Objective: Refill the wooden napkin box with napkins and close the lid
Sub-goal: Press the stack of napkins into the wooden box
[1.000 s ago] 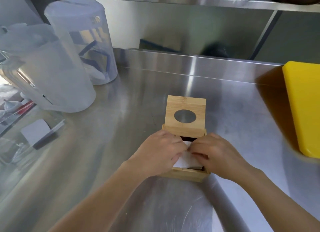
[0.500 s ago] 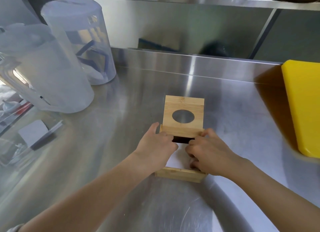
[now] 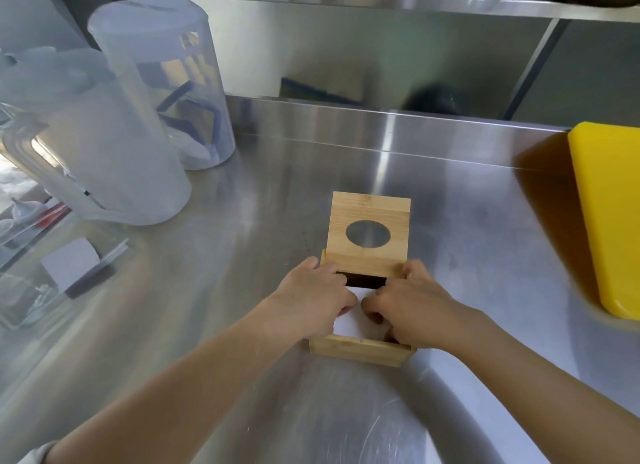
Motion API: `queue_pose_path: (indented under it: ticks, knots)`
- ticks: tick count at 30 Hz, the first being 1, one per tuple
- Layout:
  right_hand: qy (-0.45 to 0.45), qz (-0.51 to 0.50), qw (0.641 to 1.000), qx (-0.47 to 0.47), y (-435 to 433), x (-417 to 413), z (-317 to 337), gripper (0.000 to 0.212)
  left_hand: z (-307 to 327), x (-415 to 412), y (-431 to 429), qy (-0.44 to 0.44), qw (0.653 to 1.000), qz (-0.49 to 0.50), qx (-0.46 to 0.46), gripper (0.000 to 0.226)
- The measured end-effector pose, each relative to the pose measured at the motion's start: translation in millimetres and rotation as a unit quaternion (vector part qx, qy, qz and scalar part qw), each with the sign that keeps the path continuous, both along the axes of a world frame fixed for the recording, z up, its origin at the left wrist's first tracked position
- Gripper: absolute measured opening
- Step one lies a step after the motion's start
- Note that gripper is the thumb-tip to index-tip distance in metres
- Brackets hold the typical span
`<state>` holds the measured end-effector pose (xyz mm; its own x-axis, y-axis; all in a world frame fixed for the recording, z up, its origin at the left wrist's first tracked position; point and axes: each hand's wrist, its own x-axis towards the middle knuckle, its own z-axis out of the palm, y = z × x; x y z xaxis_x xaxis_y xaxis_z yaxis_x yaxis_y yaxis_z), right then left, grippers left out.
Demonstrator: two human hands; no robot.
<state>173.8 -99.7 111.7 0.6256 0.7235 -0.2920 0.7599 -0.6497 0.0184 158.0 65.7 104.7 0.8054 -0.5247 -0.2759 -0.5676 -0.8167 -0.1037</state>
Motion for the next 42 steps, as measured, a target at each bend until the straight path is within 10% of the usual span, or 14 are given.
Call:
queue_pose_path:
  ticks: [5,8,12,15,21,39,42]
  knots:
    - [0.049,-0.002,0.998,-0.04,0.4,2.0,10.1,0.006,-1.0,-2.3,6.2,0.009,1.0,-0.004,-0.016,0.015]
    - [0.202,-0.069,0.976,-0.035,-11.3,9.1,36.1,0.031,6.0,-5.2,21.3,0.104,0.973,0.069,-0.195,0.019]
    - [0.224,-0.225,0.909,0.271,-26.3,19.1,43.3,0.016,6.6,-1.9,36.7,0.053,0.829,0.219,-0.511,0.007]
    - [0.193,-0.407,0.757,0.474,-30.8,27.4,22.8,0.019,2.3,10.0,36.0,-0.029,0.743,0.343,-0.574,0.03]
    - [0.378,-0.487,0.6,0.51,-29.3,29.4,-8.6,0.042,-8.9,16.9,24.3,0.237,0.55,0.466,-0.651,0.043]
    - [0.261,-0.502,0.558,0.607,-7.3,16.7,-8.4,0.039,-12.2,9.7,13.5,0.217,0.501,0.455,-0.704,0.046]
    - [0.316,-0.523,0.495,0.617,-13.3,13.6,-11.1,0.029,-6.8,5.1,18.1,0.248,0.4,0.454,-0.757,0.037]
